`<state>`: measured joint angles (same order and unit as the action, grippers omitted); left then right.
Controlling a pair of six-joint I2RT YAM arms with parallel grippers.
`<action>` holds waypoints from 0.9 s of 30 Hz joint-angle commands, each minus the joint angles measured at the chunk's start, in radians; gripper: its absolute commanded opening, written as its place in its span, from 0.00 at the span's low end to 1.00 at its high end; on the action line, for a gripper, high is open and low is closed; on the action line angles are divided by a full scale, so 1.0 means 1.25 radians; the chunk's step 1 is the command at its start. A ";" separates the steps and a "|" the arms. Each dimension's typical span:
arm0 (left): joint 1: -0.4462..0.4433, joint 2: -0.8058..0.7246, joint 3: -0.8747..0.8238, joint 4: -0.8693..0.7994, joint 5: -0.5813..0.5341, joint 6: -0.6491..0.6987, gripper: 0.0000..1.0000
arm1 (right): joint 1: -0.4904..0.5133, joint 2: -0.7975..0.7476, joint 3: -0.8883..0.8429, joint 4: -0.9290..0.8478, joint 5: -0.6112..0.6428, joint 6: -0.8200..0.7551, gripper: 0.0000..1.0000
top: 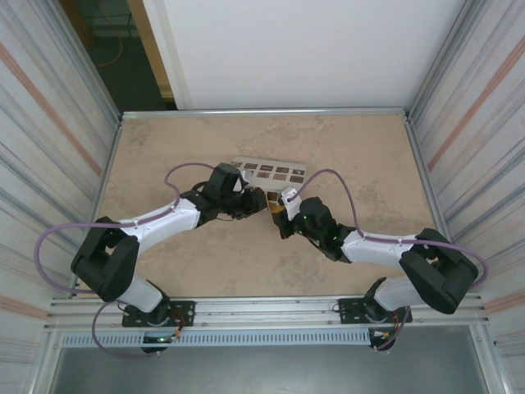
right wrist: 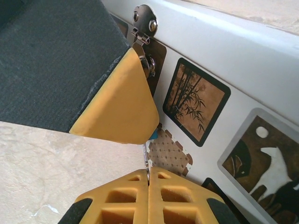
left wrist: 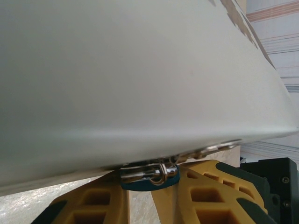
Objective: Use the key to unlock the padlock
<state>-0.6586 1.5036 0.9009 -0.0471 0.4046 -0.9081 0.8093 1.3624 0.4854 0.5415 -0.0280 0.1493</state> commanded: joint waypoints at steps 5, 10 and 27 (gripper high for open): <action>-0.008 -0.017 -0.014 0.047 0.039 -0.022 0.15 | 0.005 -0.004 0.047 0.054 -0.018 0.032 0.00; -0.007 -0.010 -0.012 0.047 0.034 -0.019 0.15 | 0.004 -0.003 0.044 0.051 -0.012 0.033 0.00; 0.000 -0.011 -0.021 0.045 0.012 -0.007 0.15 | -0.026 -0.010 0.028 -0.016 -0.063 0.050 0.00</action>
<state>-0.6586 1.5032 0.8867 -0.0109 0.3996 -0.9169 0.7780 1.3628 0.4957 0.5194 -0.0841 0.1875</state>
